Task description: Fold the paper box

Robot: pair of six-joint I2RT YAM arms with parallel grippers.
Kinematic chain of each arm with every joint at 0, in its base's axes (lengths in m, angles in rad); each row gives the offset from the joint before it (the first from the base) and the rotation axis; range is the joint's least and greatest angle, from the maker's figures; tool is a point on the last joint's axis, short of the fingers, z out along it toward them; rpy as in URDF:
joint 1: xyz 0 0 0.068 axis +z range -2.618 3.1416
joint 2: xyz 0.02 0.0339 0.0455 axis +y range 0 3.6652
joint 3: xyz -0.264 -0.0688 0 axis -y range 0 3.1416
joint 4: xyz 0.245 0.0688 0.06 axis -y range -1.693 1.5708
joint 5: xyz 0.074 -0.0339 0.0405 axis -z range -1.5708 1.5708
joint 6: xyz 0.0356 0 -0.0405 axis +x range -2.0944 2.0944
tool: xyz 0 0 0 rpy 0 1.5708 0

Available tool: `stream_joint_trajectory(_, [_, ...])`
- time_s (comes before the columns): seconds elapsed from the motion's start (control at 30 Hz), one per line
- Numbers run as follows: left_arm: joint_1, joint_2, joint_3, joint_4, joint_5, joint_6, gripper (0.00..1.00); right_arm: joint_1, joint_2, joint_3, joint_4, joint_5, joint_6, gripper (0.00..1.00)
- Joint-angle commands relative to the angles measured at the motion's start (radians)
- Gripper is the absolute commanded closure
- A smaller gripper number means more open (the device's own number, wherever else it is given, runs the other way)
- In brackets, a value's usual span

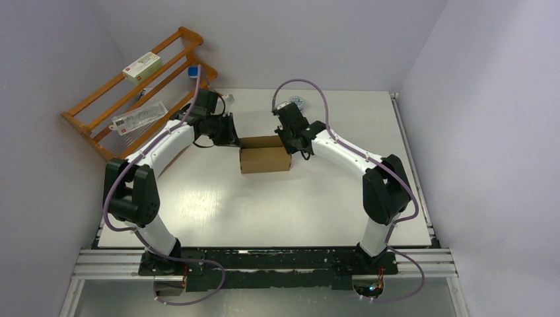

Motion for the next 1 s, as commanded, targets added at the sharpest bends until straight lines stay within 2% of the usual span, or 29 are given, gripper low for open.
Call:
stream_joint_trajectory(0.0, [-0.009,-0.008,0.012,-0.002,0.054,-0.001,0.93,0.028,-0.006,-0.003,0.057,-0.058,0.022,1.0])
stream_joint_trajectory(0.57, [-0.018,-0.043,-0.111,-0.003,-0.075,0.033,0.94,0.025,0.031,0.072,-0.003,-0.087,0.065,1.0])
stream_joint_trajectory(0.97, [-0.059,-0.082,-0.165,0.058,-0.141,0.014,0.89,-0.004,0.057,0.118,-0.049,-0.156,0.121,1.0])
